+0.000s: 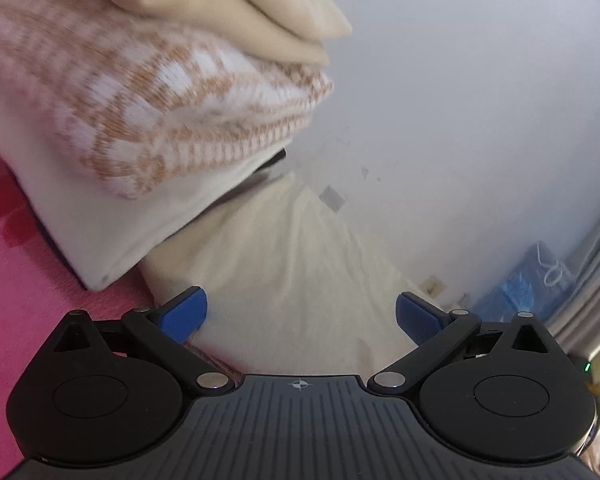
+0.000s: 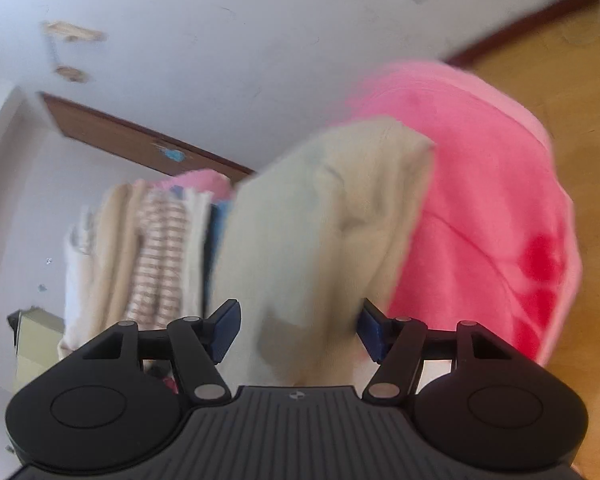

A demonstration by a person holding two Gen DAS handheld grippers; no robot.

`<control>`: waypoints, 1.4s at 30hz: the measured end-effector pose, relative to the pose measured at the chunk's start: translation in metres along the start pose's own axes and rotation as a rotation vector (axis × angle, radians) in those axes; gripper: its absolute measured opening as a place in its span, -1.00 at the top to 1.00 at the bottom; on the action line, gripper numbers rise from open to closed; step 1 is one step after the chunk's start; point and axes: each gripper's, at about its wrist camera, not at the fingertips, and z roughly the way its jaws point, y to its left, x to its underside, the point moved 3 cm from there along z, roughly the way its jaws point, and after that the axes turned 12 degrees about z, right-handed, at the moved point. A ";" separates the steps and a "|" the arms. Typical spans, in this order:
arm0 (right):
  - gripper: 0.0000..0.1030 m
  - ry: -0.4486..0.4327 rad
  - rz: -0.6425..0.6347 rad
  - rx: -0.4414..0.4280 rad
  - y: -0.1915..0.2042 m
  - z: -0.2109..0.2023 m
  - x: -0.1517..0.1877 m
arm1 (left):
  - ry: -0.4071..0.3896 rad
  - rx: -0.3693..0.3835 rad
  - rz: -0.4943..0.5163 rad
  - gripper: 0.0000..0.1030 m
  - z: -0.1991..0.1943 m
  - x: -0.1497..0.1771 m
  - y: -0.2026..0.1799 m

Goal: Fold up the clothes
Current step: 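Lower the trousers beside the clothes stack and open both grippers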

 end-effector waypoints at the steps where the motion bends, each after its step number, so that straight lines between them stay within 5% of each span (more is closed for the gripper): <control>1: -0.28 0.001 0.025 0.003 -0.006 -0.002 0.001 | -0.004 -0.010 0.005 -0.97 -0.003 0.001 -0.002; 4: -0.23 0.001 0.013 -0.002 -0.011 -0.006 0.010 | 0.002 -0.048 0.053 -0.98 -0.007 0.001 -0.012; 6: 0.03 0.023 -0.029 -0.006 -0.002 -0.001 0.018 | 0.010 -0.075 0.096 -0.98 -0.008 0.000 -0.020; 11: 0.06 -0.009 -0.075 0.029 0.025 0.006 0.028 | 0.030 -0.126 0.173 -0.98 -0.008 -0.001 -0.034; 19: 0.04 -0.035 -0.134 0.044 0.014 -0.014 0.036 | 0.068 -0.195 0.216 -0.98 -0.014 -0.002 -0.043; 27: 0.08 -0.390 -0.687 0.152 0.064 -0.051 0.074 | 0.117 -0.265 0.295 -0.98 -0.002 0.001 -0.052; 30: 0.11 -0.370 -0.866 0.143 0.069 -0.041 0.100 | 0.130 -0.290 0.325 -0.98 0.001 0.004 -0.053; 34: 0.11 -0.306 -1.045 0.245 0.056 -0.010 0.122 | 0.144 -0.295 0.306 -0.99 0.004 0.005 -0.047; 42: 0.17 -0.319 -1.102 0.194 0.057 -0.025 0.145 | 0.133 -0.314 0.312 -0.99 0.000 0.008 -0.047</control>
